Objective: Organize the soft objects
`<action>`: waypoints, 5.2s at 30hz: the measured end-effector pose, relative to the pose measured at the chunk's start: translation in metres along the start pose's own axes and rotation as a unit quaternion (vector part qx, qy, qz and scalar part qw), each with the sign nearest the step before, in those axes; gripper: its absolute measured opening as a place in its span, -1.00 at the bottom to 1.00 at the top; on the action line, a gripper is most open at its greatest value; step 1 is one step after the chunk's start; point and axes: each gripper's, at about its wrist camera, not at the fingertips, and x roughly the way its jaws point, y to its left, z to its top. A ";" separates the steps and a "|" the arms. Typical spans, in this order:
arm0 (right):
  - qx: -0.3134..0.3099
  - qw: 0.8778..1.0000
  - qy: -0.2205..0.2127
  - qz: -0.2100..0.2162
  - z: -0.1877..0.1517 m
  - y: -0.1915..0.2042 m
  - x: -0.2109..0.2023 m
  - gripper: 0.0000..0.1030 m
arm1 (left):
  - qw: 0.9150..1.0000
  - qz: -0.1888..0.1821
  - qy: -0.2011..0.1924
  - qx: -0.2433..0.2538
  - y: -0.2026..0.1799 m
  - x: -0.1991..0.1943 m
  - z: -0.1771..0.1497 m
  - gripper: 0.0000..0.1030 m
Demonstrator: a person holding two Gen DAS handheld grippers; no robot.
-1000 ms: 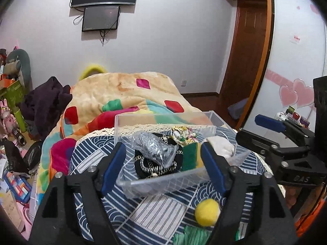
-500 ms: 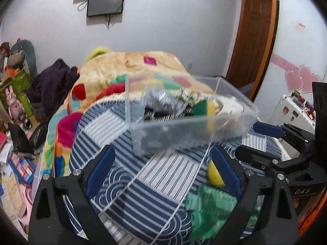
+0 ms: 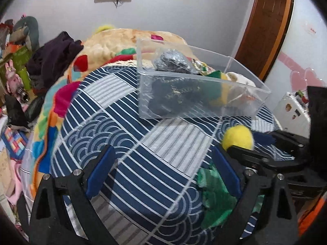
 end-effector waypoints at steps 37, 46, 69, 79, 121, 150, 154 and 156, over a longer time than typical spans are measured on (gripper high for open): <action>0.028 0.994 -0.073 -0.079 -0.021 -0.013 -0.068 -0.21 | 0.997 -0.041 -0.040 0.059 -0.049 -0.032 -0.008 -0.66; 0.015 0.990 -0.108 -0.086 0.010 -0.010 -0.075 -0.21 | 0.992 -0.003 -0.115 0.043 -0.036 -0.049 0.042 -0.66; 0.036 0.991 -0.111 -0.072 0.070 -0.022 -0.027 -0.21 | 0.992 0.065 -0.108 0.030 -0.020 0.026 0.097 -0.66; 0.016 0.994 -0.066 -0.081 0.063 -0.017 -0.001 -0.20 | 0.993 0.065 -0.082 0.048 -0.026 0.044 0.091 -0.56; -0.029 0.948 -0.287 -0.135 0.058 0.030 -0.168 0.78 | 0.955 -0.004 -0.281 0.091 -0.068 -0.164 0.067 0.74; -0.017 0.938 -0.312 -0.151 0.044 0.035 -0.180 1.00 | 0.950 0.000 -0.296 0.096 -0.076 -0.179 0.056 0.99; -0.017 0.938 -0.313 -0.149 0.045 0.035 -0.181 1.00 | 0.951 0.003 -0.295 0.095 -0.076 -0.177 0.056 0.99; -0.016 0.938 -0.314 -0.147 0.045 0.035 -0.182 1.00 | 0.951 0.002 -0.294 0.094 -0.075 -0.176 0.056 1.00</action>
